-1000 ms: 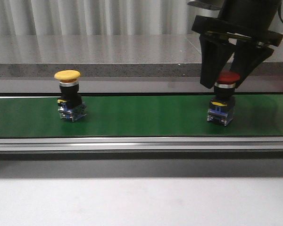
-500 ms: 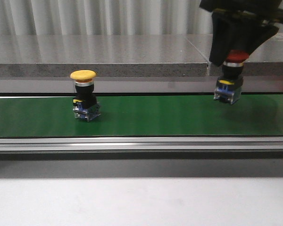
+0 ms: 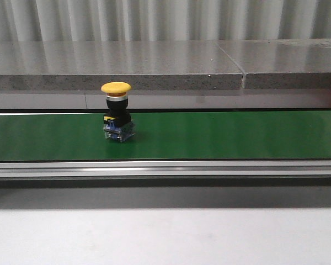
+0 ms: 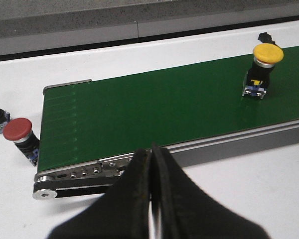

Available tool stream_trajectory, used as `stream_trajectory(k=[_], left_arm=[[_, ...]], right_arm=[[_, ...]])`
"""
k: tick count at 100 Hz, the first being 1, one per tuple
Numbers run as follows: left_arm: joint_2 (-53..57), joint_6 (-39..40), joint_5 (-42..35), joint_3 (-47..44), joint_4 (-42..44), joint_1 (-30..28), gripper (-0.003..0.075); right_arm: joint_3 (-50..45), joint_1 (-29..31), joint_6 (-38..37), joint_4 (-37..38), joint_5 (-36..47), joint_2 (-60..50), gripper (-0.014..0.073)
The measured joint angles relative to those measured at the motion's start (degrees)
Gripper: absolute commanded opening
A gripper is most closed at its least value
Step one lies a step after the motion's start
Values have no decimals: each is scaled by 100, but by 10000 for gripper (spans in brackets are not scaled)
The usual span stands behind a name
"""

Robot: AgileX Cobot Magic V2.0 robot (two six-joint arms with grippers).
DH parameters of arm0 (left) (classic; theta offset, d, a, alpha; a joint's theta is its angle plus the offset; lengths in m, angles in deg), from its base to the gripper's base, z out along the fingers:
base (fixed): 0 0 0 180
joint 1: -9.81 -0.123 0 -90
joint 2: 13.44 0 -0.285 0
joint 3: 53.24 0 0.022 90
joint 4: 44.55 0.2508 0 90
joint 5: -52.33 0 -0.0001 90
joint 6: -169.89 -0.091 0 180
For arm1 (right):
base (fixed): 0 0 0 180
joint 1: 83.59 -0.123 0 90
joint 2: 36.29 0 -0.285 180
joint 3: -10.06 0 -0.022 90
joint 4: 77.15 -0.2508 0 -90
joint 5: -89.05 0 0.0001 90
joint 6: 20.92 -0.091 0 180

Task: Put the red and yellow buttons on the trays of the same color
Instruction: 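Lower the right gripper onto the red button at the belt end, then carry the red button with the right gripper onto the red tray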

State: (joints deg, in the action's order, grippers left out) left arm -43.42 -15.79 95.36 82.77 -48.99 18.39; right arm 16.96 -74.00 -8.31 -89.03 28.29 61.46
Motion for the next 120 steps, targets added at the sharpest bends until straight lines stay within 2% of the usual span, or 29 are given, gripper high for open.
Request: stream_trajectory(k=[14,28,51,89,120], left_arm=[[0,0,0,0,0,0,-20],[0,0,0,0,0,0,-20],[0,0,0,0,0,0,-20],[0,0,0,0,0,0,-20],[0,0,10,0,0,0,-20]], right_arm=[[0,641,-168,0,273,0,110],[11,1198,-652,0,555,50,110],[481,1878,-1082,22,524,666,108],[1532,2212,-1120,22,620,1839,108],[1643,2212,-1129,22,1329,2439,108]])
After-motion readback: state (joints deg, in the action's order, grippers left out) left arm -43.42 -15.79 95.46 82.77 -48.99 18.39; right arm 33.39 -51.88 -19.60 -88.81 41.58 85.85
